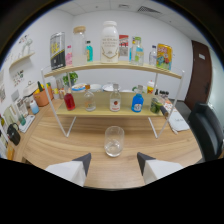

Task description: Make me a cup of Mojito.

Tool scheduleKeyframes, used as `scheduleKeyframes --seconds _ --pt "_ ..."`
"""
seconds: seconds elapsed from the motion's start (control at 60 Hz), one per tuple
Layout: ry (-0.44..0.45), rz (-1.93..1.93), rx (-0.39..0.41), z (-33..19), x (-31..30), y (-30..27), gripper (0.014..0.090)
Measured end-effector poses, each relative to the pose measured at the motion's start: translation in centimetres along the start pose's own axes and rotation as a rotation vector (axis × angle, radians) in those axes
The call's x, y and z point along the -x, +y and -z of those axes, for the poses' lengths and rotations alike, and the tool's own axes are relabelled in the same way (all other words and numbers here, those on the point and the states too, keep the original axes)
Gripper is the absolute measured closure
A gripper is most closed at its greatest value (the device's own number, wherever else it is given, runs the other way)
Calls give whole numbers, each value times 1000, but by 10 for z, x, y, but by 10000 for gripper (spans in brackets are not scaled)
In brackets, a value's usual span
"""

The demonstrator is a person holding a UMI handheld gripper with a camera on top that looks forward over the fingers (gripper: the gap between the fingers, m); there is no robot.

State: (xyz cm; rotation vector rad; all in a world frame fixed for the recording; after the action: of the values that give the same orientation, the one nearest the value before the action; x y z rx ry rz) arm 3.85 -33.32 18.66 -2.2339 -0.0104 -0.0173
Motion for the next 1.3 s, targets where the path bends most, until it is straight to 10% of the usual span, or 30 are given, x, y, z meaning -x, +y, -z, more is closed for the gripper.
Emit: scheduleKeyframes --seconds 0.65,1.3 --pt "-22 -42 51 26 -46 46 187" --pt "-37 -13 -43 -90 -166 -88 220"
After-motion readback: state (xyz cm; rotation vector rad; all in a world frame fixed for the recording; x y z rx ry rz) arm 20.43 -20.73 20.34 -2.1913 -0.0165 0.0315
